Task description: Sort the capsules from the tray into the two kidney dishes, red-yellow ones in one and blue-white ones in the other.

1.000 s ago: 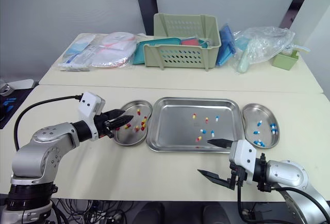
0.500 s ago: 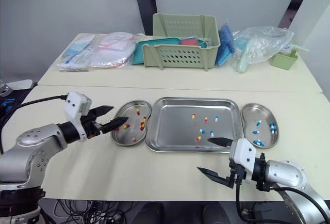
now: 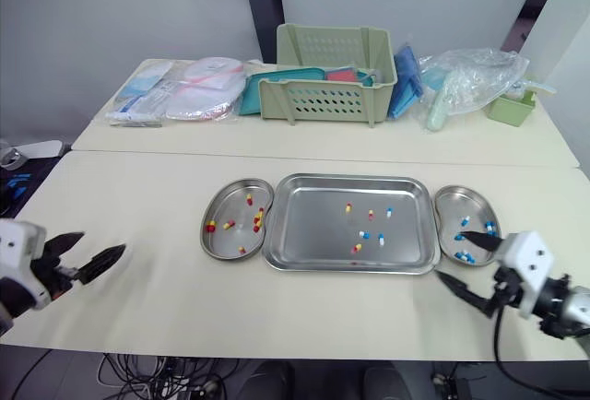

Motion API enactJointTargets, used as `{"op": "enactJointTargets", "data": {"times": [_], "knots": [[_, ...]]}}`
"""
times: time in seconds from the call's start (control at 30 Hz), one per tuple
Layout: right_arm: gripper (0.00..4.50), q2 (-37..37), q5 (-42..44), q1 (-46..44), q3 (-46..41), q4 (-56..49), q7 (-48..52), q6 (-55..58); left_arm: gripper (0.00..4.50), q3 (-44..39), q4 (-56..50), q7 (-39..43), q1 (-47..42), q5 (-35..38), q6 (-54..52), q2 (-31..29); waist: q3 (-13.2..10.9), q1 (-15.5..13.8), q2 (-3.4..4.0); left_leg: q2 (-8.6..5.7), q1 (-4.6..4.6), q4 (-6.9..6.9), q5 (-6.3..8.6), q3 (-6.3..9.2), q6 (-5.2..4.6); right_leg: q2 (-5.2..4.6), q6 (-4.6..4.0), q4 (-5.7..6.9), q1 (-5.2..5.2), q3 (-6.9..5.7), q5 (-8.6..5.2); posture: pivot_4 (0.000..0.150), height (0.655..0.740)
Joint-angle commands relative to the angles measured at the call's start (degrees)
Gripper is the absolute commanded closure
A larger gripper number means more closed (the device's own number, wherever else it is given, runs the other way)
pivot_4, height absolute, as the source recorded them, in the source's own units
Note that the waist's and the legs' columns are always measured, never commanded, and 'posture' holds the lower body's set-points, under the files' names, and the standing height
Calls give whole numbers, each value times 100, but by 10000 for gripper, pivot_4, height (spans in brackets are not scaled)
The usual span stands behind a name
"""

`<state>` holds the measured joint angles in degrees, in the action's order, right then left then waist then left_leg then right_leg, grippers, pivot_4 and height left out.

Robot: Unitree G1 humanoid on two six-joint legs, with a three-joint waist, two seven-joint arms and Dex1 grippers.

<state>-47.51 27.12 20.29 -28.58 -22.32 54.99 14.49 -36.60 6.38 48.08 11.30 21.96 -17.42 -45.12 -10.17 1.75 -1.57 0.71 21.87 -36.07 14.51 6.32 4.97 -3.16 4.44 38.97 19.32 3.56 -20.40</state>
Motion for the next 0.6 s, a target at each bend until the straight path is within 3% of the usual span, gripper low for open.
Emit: {"op": "enactJointTargets", "data": {"times": [0.03, 0.23, 0.6], "knots": [[0, -178, -65, 123, -446, 296, 283, -194, 361, -226, 257, -41, 201, -159, 488, -35, 0, 1, -1, 0, 0, 1, 0, -1, 0, 0, 0, 0, 0, 0, 0, 1500, 7390], [0, -462, -379, 241, -737, 1049, 529, -373, 361, -256, 418, -124, 543, -135, 818, 138, 1, 5, -2, 0, 0, 1, 0, -6, 0, -1, 0, -1, -1, 4, 0, 1500, 7390], [0, -568, -488, 97, -709, 1298, 703, -404, 361, -268, 172, -248, 755, -38, 807, 278, 2, 6, -2, 3, -2, 2, 0, -5, 0, 1, 0, 1, -1, 3, 0, 1500, 7390]]}}
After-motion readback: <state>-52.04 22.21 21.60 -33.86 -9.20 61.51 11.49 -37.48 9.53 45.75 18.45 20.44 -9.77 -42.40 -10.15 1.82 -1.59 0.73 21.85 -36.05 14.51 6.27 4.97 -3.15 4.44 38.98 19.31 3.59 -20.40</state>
